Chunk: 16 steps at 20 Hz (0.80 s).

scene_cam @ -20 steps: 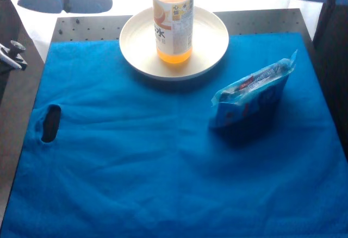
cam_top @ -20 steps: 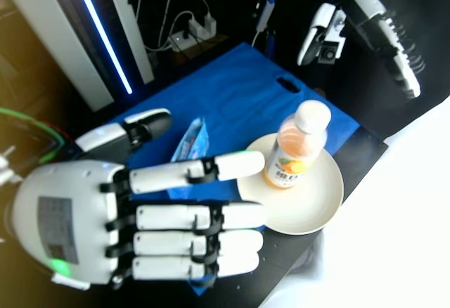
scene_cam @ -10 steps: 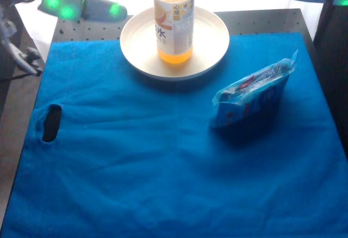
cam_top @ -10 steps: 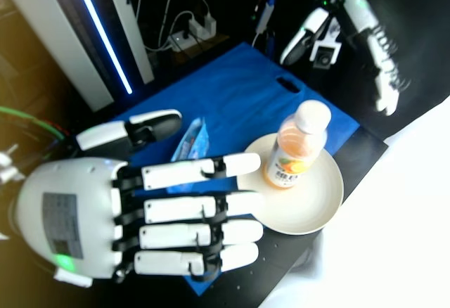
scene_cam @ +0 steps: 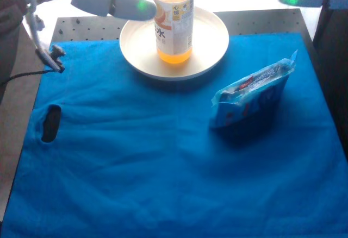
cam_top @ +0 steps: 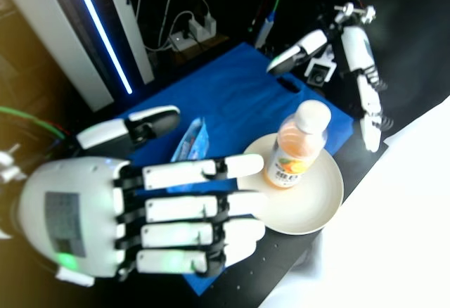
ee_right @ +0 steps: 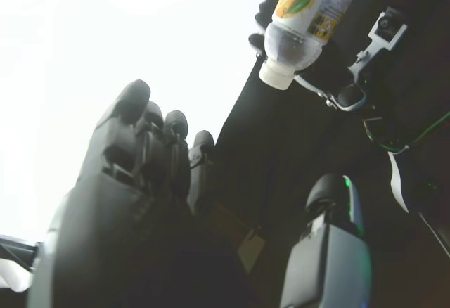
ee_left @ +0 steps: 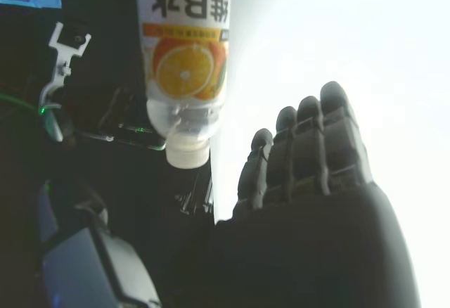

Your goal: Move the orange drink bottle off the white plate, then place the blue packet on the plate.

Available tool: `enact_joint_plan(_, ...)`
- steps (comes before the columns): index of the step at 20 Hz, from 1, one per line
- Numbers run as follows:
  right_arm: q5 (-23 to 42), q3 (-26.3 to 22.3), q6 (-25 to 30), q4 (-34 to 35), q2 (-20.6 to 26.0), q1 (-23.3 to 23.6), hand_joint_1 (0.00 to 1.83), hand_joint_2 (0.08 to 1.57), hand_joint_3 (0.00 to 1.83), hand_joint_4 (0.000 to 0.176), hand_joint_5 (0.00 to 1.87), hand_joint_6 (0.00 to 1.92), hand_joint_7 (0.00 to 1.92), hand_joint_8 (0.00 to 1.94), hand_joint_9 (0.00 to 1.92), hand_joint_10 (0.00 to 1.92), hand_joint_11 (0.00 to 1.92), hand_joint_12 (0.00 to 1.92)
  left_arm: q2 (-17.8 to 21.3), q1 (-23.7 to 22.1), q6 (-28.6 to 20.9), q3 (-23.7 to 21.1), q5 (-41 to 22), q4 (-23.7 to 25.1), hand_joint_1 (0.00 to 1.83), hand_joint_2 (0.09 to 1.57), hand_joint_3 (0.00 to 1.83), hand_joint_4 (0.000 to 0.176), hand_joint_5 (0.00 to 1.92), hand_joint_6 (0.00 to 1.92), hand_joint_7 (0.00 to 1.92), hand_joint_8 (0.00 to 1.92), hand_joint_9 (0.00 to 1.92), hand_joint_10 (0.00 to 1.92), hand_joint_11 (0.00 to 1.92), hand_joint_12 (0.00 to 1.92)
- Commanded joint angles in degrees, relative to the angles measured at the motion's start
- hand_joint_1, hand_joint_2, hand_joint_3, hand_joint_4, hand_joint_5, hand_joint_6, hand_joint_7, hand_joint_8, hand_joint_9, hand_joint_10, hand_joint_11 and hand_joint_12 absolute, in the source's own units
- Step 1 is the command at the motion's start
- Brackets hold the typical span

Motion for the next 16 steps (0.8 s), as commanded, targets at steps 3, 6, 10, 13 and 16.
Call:
enact_joint_plan(3, 5.95, 0.40, 0.61, 2.19, -0.27, 1.06, 0.73, 0.84, 0.00, 0.086, 0.32, 0.00, 0.24, 0.00, 0.14, 0.00, 0.00, 0.52, -2.34, -1.10, -0.46, 1.42, -3.18, -0.46, 0.65, 0.54, 0.00, 0.096, 0.00, 0.00, 0.08, 0.00, 0.03, 0.00, 0.03, 0.02)
enact_joint_plan(6, 5.95, 0.40, 0.62, 1.77, -0.49, 1.40, 0.75, 0.85, 0.00, 0.083, 0.33, 0.00, 0.24, 0.00, 0.14, 0.00, 0.00, 0.56, -2.85, -1.22, -0.46, 1.47, -2.76, 0.33, 0.65, 0.56, 0.00, 0.045, 0.00, 0.00, 0.07, 0.00, 0.03, 0.00, 0.00, 0.01)
enact_joint_plan(10, 5.96, 0.36, 0.66, 1.32, -0.68, 1.77, 0.74, 0.86, 0.00, 0.090, 0.33, 0.00, 0.26, 0.00, 0.19, 0.01, 0.00, 0.69, -4.46, -1.72, -0.42, 2.68, -1.18, 2.01, 0.66, 0.59, 0.01, 0.080, 0.00, 0.00, 0.06, 0.00, 0.05, 0.01, 0.03, 0.01)
enact_joint_plan(13, 5.97, 0.16, 0.67, 0.55, -0.91, 2.40, 0.77, 0.90, 0.01, 0.071, 0.34, 0.00, 0.30, 0.01, 0.22, 0.01, 0.00, 0.74, -5.80, -1.93, -0.42, 4.69, 1.18, 2.89, 0.60, 0.58, 0.00, 0.051, 0.00, 0.00, 0.08, 0.01, 0.06, 0.01, 0.07, 0.04)
enact_joint_plan(16, 5.97, -0.32, 0.69, -0.47, -0.91, 2.98, 0.76, 0.91, 0.00, 0.059, 0.31, 0.00, 0.27, 0.00, 0.21, 0.00, 0.00, 0.68, -7.18, -1.94, -0.43, 6.48, 2.54, 2.89, 0.66, 0.59, 0.00, 0.093, 0.00, 0.00, 0.09, 0.01, 0.08, 0.01, 0.04, 0.02)
